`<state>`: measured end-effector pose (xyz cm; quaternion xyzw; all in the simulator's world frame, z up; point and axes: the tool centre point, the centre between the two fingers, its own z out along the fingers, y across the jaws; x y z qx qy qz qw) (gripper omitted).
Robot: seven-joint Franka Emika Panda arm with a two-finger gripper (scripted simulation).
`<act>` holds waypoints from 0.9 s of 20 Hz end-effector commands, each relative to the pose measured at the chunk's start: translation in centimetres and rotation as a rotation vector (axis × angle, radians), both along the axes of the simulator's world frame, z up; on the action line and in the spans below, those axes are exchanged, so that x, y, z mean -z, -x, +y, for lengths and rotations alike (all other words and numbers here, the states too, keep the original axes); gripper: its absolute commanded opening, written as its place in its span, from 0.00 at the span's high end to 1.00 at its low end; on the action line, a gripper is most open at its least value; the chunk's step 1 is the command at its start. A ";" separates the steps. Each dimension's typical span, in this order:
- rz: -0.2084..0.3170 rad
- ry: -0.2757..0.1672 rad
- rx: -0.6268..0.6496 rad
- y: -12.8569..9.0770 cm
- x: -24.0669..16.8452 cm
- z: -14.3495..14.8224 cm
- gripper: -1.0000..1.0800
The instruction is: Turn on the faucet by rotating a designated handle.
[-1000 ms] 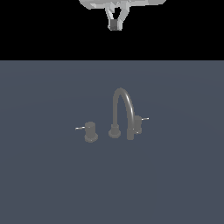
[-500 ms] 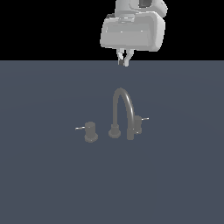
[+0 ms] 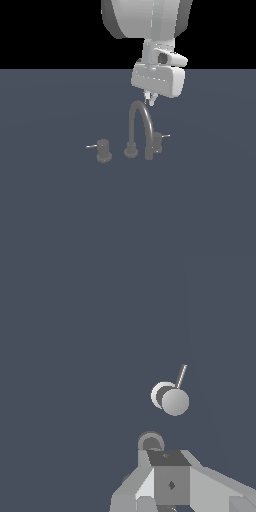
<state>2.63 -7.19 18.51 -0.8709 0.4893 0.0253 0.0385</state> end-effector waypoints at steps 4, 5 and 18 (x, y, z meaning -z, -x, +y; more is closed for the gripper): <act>0.005 0.035 0.134 -1.2 5.4 -2.2 1.00; 0.006 0.042 0.153 -1.3 6.2 -2.5 1.00; 0.007 0.091 0.291 -1.8 12.1 -5.1 1.00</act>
